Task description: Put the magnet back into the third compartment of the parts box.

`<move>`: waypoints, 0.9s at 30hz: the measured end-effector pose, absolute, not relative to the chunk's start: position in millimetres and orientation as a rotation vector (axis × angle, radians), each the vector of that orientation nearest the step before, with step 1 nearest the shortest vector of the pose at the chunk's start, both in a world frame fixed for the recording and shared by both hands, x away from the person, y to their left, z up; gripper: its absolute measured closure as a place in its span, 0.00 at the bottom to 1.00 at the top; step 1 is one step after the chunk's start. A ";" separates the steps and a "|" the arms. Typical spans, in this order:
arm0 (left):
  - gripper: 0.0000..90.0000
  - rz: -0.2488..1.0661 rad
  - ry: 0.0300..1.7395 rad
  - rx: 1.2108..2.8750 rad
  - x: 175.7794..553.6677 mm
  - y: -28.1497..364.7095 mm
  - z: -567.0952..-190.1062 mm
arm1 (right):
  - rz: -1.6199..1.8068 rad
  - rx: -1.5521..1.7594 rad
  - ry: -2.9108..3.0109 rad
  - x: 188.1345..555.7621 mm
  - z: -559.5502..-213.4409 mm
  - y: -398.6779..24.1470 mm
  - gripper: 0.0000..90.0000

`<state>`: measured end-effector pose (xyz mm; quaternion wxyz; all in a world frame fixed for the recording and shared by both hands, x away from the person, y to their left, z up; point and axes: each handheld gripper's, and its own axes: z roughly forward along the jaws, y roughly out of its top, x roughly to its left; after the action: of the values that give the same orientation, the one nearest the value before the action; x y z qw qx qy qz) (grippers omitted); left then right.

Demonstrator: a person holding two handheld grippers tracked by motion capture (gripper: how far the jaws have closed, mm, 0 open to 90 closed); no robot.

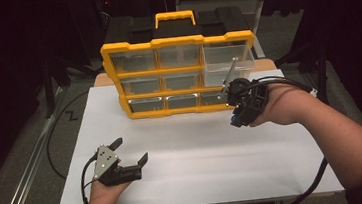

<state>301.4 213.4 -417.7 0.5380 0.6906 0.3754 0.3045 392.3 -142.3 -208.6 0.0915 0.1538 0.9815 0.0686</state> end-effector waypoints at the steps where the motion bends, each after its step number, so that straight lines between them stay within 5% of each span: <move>1: 0.03 0.724 0.894 1.641 301.4 213.4 -417.7 | 0.198 0.453 2.920 392.8 -207.2 -142.2 0.72; 27: 0.03 0.734 0.886 1.650 301.0 212.6 -418.2 | 0.190 0.485 2.897 401.8 -169.2 -146.5 0.72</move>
<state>301.0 212.6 -418.2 0.5352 0.6929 0.3721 0.3083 401.8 -146.5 -169.2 0.0987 0.1640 0.9794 0.0641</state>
